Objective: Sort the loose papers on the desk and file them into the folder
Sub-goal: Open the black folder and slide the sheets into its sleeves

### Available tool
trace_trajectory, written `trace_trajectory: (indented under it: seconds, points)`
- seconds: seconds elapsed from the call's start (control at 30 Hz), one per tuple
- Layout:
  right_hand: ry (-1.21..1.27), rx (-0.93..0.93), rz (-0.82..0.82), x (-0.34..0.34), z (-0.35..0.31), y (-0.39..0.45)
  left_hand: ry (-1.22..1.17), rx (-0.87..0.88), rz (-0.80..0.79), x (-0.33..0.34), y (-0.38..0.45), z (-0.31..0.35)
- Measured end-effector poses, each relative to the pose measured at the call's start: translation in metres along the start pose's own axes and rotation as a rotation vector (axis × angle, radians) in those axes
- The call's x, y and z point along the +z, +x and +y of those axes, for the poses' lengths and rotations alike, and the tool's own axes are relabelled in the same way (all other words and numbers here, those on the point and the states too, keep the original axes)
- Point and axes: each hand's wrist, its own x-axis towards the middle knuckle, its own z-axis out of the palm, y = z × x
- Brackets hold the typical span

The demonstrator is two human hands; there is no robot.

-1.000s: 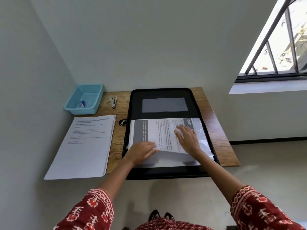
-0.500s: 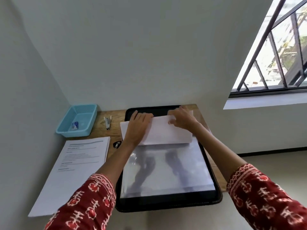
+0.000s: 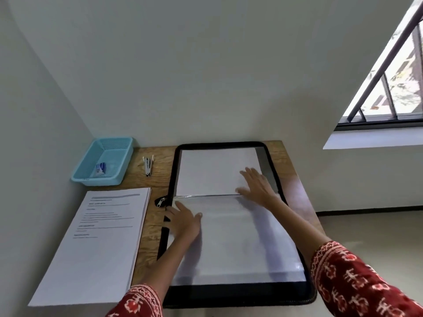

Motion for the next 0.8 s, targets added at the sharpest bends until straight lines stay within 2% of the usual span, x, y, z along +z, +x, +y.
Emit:
trace_trajectory:
  seconds: [0.07, 0.2, 0.37, 0.47, 0.63, 0.8]
  points:
    - [-0.013, 0.067, -0.049, 0.024, 0.015, -0.017, -0.039, -0.001, 0.012, -0.001, 0.006, 0.003]
    - [-0.083, 0.119, 0.020, 0.044, 0.025, -0.039, -0.065, -0.025, 0.024, 0.003, 0.010, 0.004]
    - [-0.029, 0.162, 0.074, 0.049, 0.027, -0.052, -0.124, 0.106, 0.021, 0.009, 0.024, -0.004]
    - [-0.030, 0.219, 0.097, 0.050, 0.034, -0.069, -0.060, 0.147, 0.016, 0.007, 0.018, 0.007]
    - [-0.021, 0.423, 0.192, 0.060, 0.054, -0.119, 0.017, 0.409, -0.040, 0.014, 0.011, 0.036]
    - [0.040, 0.629, 0.231, 0.066, 0.032, -0.124, 0.099, 0.632, -0.097, 0.005, 0.044, 0.057]
